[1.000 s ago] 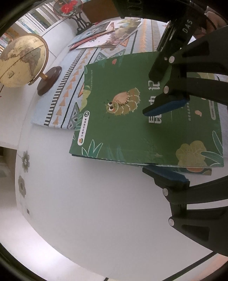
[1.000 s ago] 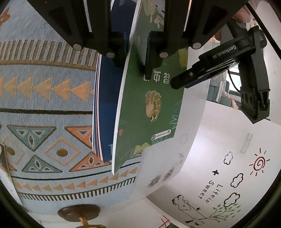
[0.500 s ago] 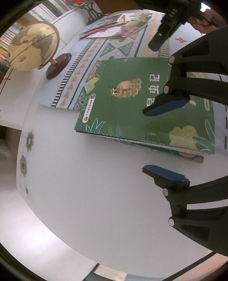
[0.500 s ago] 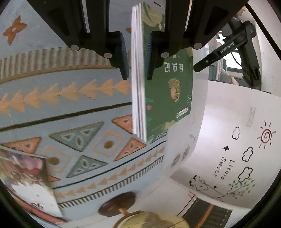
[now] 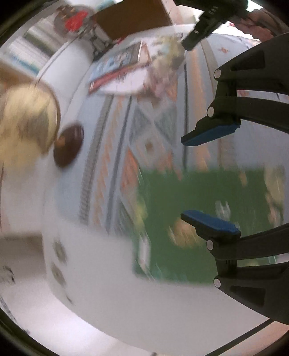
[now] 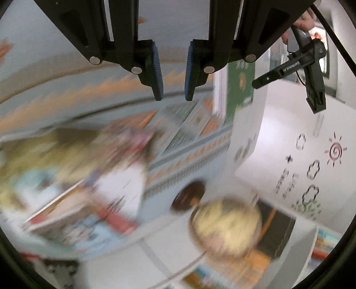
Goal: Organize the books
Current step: 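Open the right tool and pull it back from the green book, then move the right tool to the blue Tang poetry book and grip it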
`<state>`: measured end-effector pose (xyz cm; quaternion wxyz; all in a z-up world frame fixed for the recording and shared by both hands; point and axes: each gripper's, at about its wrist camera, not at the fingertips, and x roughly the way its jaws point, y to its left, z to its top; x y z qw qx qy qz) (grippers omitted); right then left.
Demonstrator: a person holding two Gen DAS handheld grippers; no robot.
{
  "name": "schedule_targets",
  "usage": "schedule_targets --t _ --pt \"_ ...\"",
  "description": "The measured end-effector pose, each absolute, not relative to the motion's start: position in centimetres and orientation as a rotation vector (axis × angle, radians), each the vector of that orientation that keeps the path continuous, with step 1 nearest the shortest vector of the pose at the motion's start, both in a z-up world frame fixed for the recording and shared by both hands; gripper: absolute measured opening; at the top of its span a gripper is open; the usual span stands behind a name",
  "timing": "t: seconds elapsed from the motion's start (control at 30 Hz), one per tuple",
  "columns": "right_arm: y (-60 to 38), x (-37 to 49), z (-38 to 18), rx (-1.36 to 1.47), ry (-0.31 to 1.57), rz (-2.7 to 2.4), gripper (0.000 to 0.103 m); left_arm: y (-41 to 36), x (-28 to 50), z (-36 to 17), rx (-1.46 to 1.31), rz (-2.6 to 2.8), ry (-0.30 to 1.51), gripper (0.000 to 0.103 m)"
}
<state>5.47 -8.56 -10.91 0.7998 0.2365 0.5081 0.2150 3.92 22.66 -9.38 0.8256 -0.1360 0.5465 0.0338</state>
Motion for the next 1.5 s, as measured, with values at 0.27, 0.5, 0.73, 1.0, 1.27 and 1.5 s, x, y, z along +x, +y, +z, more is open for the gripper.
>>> schedule_targets --t 0.27,0.5,0.73,1.0,1.27,1.5 --pt "-23.3 10.7 -6.0 0.446 0.943 0.262 0.057 9.9 13.1 -8.4 -0.158 -0.128 1.136 0.064" --pt "-30.4 16.9 -8.4 0.450 0.945 0.188 0.057 -0.9 20.8 -11.1 -0.122 -0.233 1.172 0.064" --pt "-31.2 25.1 -12.6 0.404 0.998 0.216 0.056 -5.2 26.9 -14.5 -0.181 -0.202 1.194 0.064" --pt "-29.3 28.8 -16.0 0.385 1.050 0.269 0.057 -6.6 28.4 -16.0 -0.124 -0.165 1.202 0.077" --pt "-25.5 26.9 -15.8 0.314 1.090 0.367 0.057 -6.2 26.2 -16.1 -0.081 -0.191 1.235 0.076" --pt "-23.8 21.7 -16.0 0.348 1.123 0.358 0.061 -4.7 21.1 -16.2 -0.043 -0.189 1.257 0.077"
